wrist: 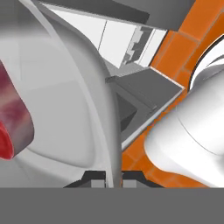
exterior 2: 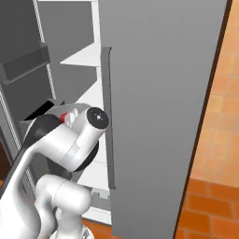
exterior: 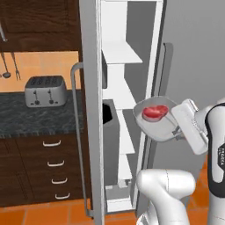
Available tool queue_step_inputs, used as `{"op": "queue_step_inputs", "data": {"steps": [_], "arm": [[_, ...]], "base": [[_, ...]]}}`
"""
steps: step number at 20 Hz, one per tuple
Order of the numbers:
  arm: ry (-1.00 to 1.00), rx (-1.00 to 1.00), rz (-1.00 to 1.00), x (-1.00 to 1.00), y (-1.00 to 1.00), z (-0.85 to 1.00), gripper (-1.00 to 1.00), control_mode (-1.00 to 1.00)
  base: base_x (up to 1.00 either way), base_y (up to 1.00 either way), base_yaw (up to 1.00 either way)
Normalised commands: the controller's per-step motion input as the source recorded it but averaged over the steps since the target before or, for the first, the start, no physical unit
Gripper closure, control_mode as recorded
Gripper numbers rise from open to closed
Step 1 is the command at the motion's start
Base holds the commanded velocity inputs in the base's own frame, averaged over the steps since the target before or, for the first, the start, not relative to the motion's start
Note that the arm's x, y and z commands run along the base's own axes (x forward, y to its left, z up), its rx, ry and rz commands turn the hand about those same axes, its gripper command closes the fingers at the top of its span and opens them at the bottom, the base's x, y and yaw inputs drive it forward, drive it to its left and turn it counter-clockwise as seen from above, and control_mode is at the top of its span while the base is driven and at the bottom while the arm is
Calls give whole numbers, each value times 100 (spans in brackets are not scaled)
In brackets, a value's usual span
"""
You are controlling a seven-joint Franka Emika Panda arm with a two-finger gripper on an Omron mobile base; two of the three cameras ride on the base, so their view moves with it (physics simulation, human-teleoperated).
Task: Take the meat container that has the steak and place it on the second highest rack of the freezer. Then take the vegetable container that has the lemon and garlic and place it on the highest rack of the freezer.
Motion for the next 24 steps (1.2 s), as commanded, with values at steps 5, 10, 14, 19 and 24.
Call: {"op": "queue_step_inputs", "data": {"steps": [5,10,14,19,24], "arm": [[0,0,0,0,0,0,100,100],[0,0,0,0,0,0,100,100],[0,0,0,0,0,0,100,100],[-8,0,1,22,8,32,100,-100],[-18,0,7,20,15,76,100,-100]], "base": [[9,8,7],[32,27,1],[8,37,0],[2,8,0],[0,0,0]]}}
